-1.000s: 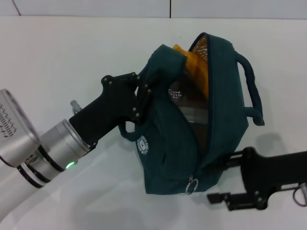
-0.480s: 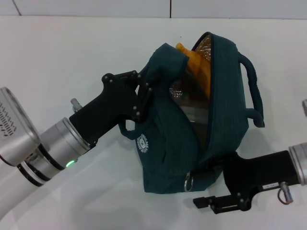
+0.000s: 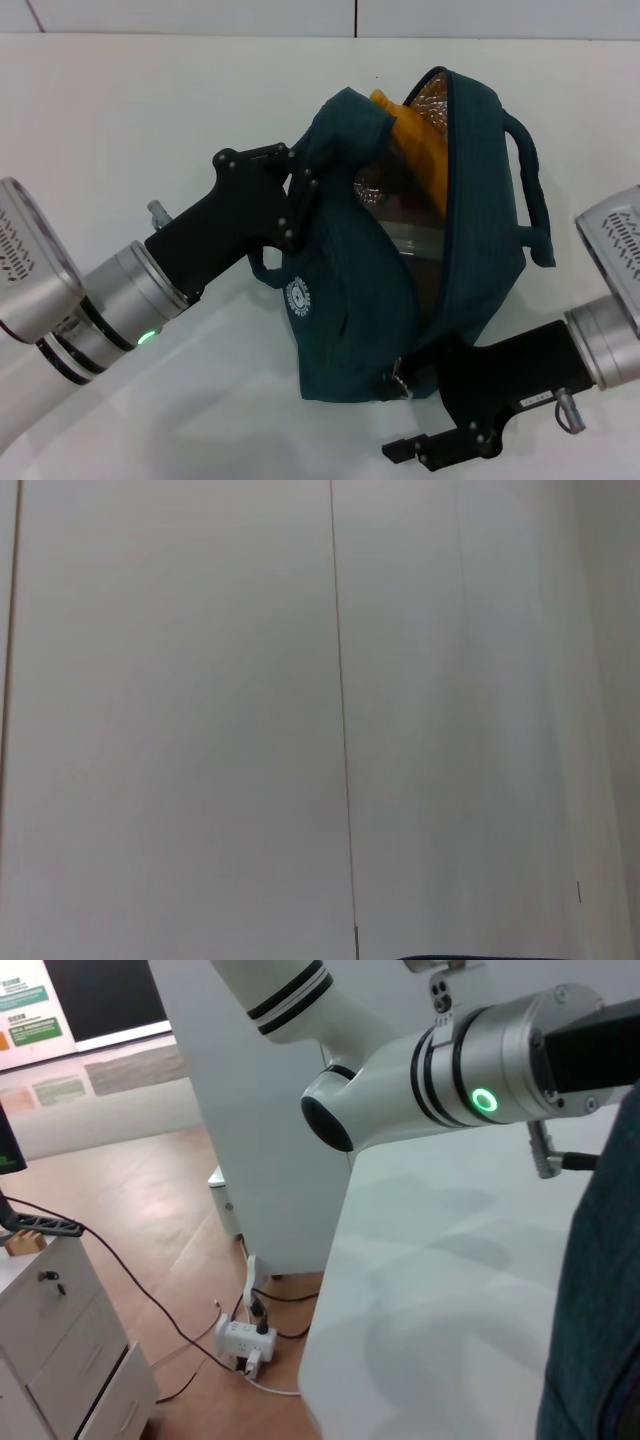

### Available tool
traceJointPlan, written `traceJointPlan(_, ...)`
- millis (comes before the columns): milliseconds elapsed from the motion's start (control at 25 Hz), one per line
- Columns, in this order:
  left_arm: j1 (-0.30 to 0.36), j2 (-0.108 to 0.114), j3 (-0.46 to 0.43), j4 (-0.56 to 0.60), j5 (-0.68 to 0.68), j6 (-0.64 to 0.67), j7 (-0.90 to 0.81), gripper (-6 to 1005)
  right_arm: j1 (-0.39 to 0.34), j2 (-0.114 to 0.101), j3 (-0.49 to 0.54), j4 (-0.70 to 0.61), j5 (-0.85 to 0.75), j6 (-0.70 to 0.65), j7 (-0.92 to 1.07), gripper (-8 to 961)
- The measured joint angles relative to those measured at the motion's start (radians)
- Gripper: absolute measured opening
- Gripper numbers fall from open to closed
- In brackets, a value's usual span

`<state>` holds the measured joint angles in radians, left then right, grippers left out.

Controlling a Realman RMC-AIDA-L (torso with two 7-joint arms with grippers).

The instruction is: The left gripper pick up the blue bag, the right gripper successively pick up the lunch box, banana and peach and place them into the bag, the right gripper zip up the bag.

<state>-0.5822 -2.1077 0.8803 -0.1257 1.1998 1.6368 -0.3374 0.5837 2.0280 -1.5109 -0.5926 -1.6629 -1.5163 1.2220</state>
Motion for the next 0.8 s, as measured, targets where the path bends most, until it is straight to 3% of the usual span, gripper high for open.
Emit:
traceJointPlan(360,-0.002,0.0,-0.001,0.0,0.0,-0.001,0.0,115,0.001,-0.003,-0.001,-0.001,0.011,0.001,-0.007,572)
traceJointPlan(600,-0.005,0.0,-0.001,0.001,-0.006,-0.002,0.0,117,-0.002,-0.003,0.0,0.0,0.019,0.002,-0.066,500)
traceJointPlan(800,-0.01,0.0,-0.001,0.002,-0.009,-0.001,0.0,117,-0.007,-0.006,0.002,-0.001,0.043,-0.016,-0.115,307)
